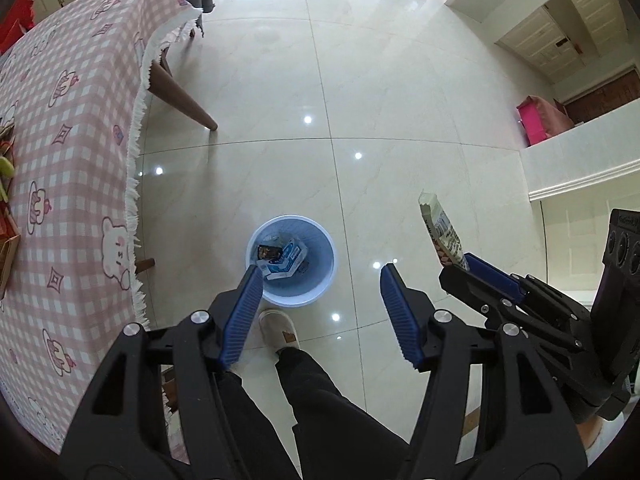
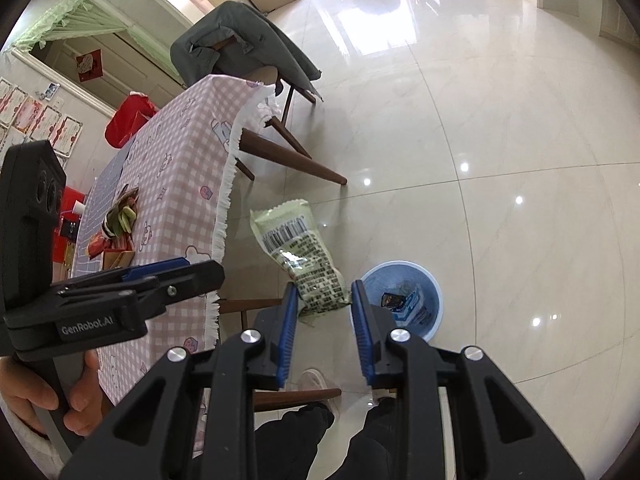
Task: Collect trash
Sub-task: 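Carry both wrappers over the blue bucket and open both grippers, then move both tools back to the table toward the red bag and white packet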
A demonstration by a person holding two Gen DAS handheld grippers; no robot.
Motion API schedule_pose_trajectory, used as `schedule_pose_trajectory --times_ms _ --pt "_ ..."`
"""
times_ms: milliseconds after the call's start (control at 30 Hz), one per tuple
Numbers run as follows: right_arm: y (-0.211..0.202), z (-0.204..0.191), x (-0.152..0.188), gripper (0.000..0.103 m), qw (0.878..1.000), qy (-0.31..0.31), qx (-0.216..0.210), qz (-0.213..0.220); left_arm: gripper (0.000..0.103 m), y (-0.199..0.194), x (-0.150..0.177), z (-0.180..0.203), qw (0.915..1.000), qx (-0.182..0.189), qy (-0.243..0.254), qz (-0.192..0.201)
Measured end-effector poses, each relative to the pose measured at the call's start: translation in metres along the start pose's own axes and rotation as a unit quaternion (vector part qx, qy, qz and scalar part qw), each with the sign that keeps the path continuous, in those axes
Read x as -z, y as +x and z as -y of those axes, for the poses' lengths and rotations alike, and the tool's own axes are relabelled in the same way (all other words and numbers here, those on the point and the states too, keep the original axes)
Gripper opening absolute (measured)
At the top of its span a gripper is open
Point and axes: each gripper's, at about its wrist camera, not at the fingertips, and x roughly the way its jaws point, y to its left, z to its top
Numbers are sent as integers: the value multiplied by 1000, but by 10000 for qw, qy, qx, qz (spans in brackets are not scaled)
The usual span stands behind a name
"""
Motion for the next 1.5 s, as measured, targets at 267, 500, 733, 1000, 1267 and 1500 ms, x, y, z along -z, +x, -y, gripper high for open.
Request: schedule_pose_trajectory --times_ms 267,500,733,1000,1267,1500 --pt "8 -7 -2 27 9999 -95 2 -105 61 -10 4 -11 9999 -6 -152 35" --pt "11 -12 -4 27 9998 -131 -16 -142 61 -17 9 -19 9997 31 -216 62" --pt "15 -12 -6 40 9996 -38 241 -154 62 -24 13 -29 9996 45 -265 79" --pt "23 -30 -5 41 9992 -125 279 -241 62 -36 19 -49 9993 50 -349 149" --pt "44 -89 -7 41 9981 -499 63 -361 62 -67 32 -97 9968 -71 -678 411" --pt "74 -170 -12 42 9932 -1018 -258 -494 62 -107 53 -172 9863 -261 -1303 973"
